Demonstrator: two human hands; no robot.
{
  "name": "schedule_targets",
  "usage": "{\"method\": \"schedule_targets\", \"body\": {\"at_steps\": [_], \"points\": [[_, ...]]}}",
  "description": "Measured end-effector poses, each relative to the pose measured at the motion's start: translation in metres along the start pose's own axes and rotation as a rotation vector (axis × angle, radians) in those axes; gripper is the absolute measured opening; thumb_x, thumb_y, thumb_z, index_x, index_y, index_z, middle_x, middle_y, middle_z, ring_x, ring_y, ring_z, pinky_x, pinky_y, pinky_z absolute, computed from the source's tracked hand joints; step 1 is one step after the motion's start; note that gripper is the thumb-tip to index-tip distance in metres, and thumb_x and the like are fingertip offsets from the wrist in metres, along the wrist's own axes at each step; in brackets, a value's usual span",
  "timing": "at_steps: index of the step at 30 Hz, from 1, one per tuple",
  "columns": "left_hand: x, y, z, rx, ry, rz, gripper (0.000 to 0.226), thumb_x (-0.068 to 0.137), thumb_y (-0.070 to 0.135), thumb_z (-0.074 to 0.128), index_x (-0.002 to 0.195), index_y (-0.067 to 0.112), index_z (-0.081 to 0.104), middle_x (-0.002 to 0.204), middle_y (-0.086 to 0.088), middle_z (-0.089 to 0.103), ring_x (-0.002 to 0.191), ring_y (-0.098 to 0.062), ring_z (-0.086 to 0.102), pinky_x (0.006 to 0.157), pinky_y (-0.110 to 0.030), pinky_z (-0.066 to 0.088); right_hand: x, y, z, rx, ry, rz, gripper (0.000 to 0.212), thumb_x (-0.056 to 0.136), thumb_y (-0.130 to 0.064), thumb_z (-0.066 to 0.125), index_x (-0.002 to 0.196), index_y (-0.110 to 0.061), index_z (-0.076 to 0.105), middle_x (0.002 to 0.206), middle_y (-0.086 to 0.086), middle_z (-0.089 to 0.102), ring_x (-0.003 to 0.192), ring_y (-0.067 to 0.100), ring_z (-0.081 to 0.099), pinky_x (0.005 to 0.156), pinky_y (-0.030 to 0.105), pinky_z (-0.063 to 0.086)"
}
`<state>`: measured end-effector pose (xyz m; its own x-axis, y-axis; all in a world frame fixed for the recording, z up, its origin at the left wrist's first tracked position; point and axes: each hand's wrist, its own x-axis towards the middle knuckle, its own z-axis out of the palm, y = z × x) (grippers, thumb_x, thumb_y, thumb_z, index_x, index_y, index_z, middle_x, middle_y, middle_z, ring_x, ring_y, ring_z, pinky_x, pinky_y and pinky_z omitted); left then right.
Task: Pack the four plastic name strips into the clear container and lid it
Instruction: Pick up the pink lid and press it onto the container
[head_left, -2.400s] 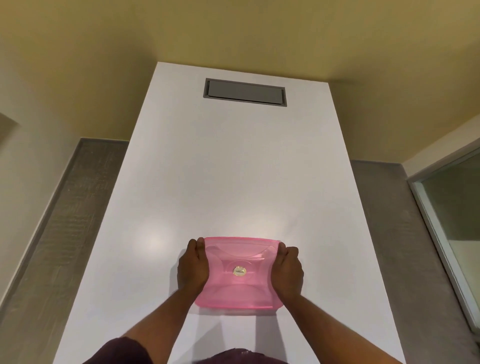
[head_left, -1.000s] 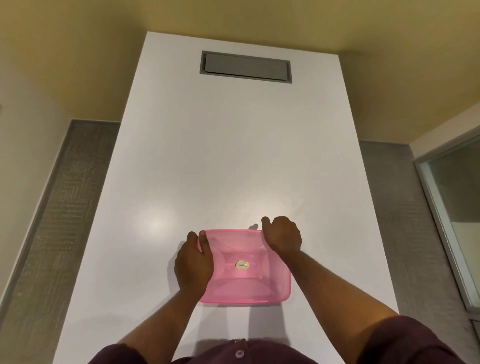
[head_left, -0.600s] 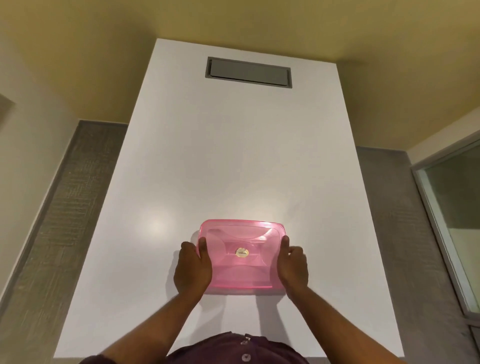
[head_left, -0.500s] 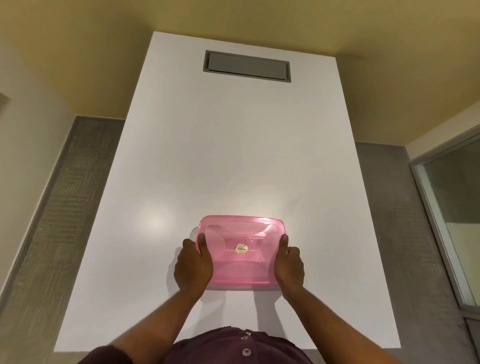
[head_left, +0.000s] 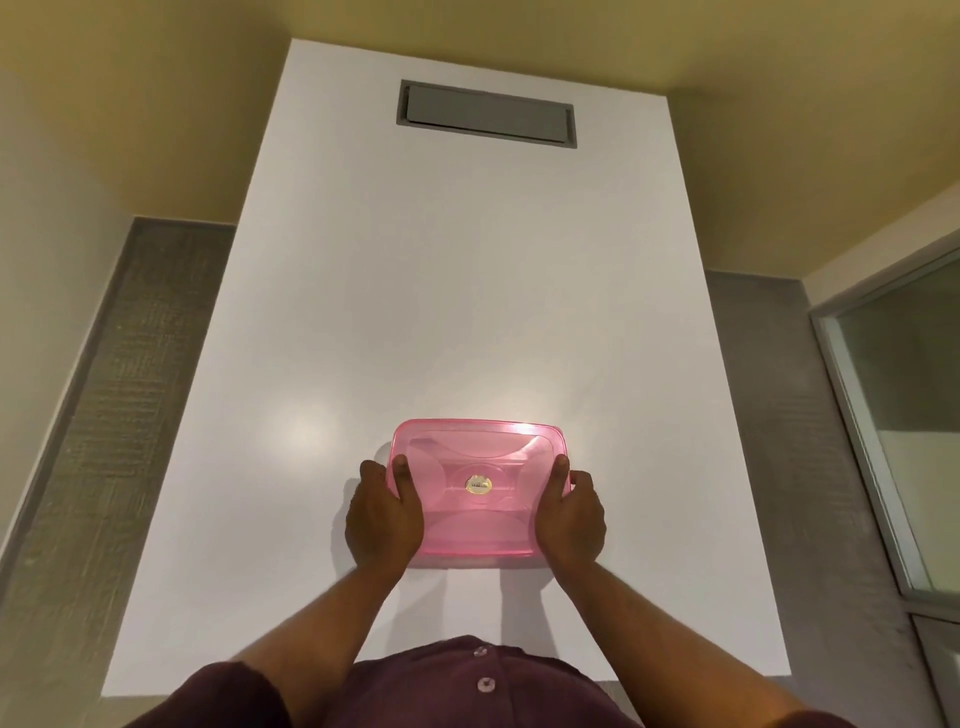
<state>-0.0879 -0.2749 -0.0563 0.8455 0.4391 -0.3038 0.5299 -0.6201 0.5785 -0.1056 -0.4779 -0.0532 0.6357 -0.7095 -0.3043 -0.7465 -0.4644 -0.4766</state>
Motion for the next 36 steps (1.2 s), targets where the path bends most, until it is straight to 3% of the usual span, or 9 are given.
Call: {"method": "schedule_targets", "body": {"at_steps": [4,7,10,19,27,31,36], "points": [[0.005,0.001,-0.003,-0.231,-0.114,-0.043,0.045,0.101,0.05,0.034,0.112,0.013,0.057,0.108,-0.009,0.063,0.102,-0.034,0.061,0.087,-0.041,0.05,0.0,-0.003,-0.008,0.109,-0.099,-0.058,0.079,0.098,-0.065,0.013,0.108,-0.012,0.071,0.111,0.014,0.072,0.109,0.038,0.066,0.093,0.042,0.05],[0.009,0.01,-0.009,-0.388,-0.263,-0.155,0.051,0.104,0.047,0.029,0.132,0.016,0.058,0.126,-0.008,0.063,0.123,-0.034,0.057,0.1,-0.038,0.043,0.005,-0.009,-0.011,0.249,-0.251,0.09,0.066,0.107,-0.057,0.019,0.13,-0.016,0.067,0.131,0.014,0.069,0.124,0.037,0.061,0.111,0.048,0.045],[0.013,0.021,-0.013,-0.429,-0.341,-0.259,0.056,0.103,0.052,0.026,0.143,0.021,0.049,0.145,-0.008,0.054,0.133,-0.032,0.049,0.115,-0.045,0.037,0.009,-0.018,-0.017,0.378,-0.332,0.253,0.063,0.104,-0.062,0.025,0.13,-0.021,0.065,0.135,0.011,0.065,0.126,0.035,0.059,0.113,0.052,0.044],[0.082,0.079,-0.008,-0.553,-0.392,-0.24,0.054,0.102,0.051,0.036,0.144,0.021,0.049,0.146,-0.008,0.053,0.133,-0.03,0.049,0.111,-0.042,0.038,0.076,-0.071,-0.02,0.587,-0.392,0.21,0.054,0.1,-0.061,0.047,0.127,-0.019,0.069,0.128,0.008,0.069,0.12,0.032,0.064,0.111,0.052,0.048],[0.172,0.149,0.015,-0.635,-0.345,-0.218,0.055,0.101,0.053,0.036,0.144,0.02,0.049,0.148,-0.008,0.051,0.136,-0.032,0.047,0.116,-0.045,0.036,0.169,-0.146,-0.003,0.65,-0.423,0.148,0.043,0.101,-0.055,0.049,0.119,-0.021,0.069,0.126,0.007,0.07,0.12,0.031,0.064,0.11,0.051,0.048],[0.213,0.168,0.024,-0.621,-0.35,-0.221,0.056,0.102,0.052,0.035,0.144,0.018,0.048,0.147,-0.01,0.052,0.135,-0.032,0.048,0.116,-0.048,0.036,0.202,-0.176,0.012,0.652,-0.426,0.156,0.053,0.1,-0.056,0.05,0.134,-0.019,0.065,0.133,0.007,0.067,0.124,0.031,0.062,0.112,0.05,0.047],[0.241,0.181,0.03,-0.583,-0.392,-0.198,0.057,0.103,0.051,0.032,0.146,0.015,0.045,0.148,-0.011,0.051,0.135,-0.034,0.047,0.116,-0.049,0.037,0.221,-0.188,0.027,0.645,-0.416,0.188,0.054,0.101,-0.056,0.048,0.136,-0.017,0.063,0.136,0.008,0.065,0.127,0.032,0.06,0.113,0.05,0.046]]}}
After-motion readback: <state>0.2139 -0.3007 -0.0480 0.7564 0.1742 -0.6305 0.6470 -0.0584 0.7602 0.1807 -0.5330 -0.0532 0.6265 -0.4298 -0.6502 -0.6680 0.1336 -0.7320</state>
